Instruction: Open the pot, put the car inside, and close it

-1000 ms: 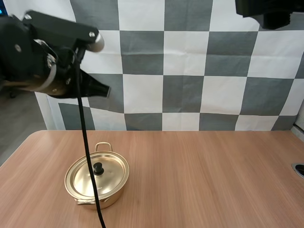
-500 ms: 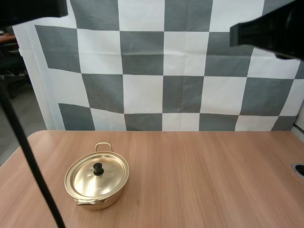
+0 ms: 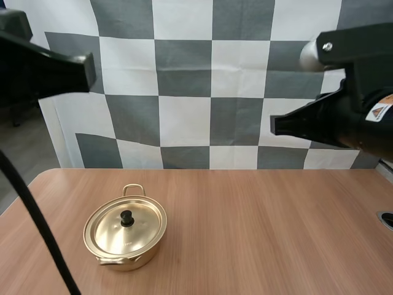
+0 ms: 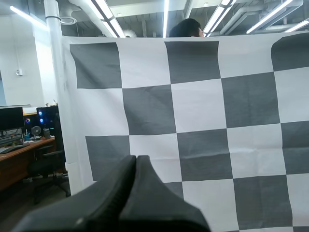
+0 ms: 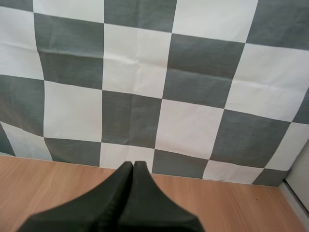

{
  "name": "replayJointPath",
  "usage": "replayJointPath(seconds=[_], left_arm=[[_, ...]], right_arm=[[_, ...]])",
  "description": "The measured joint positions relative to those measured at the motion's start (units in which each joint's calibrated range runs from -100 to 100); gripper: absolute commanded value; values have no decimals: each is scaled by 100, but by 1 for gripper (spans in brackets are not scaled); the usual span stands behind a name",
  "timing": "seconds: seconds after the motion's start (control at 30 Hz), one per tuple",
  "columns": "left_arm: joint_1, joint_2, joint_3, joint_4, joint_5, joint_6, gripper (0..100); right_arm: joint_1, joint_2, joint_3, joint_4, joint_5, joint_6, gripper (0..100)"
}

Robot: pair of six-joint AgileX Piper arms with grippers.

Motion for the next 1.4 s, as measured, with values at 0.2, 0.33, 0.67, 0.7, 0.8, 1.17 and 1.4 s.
replayJointPath(seconds=[0.2,0.33,0.67,0.7,0.8,1.17,1.4], left_arm=[[0,-331,1199,0,-579,0,0],[0,-629,2038,0,-1605,0,0],[0,-1070,4060,-10,-3019,0,0],[0,-1070,4231,-10,-3122,0,0],[0,-1070,4818,-10,-3617,0,0],[0,-1070,6176,-157,-4251,0,0],[0,-1070,6176,-211,-2958,0,0]], right_arm=[[0,0,1219,-146,-1603,-35,0],[0,0,2018,-143,-2649,-35,0],[0,0,3953,-82,-4385,-35,0],[0,0,4080,-72,-4515,-35,0],[0,-51,4349,-43,-4664,-35,0],[0,-1386,5230,254,-4983,-35,0],[0,-2181,5242,706,-4775,-35,0]])
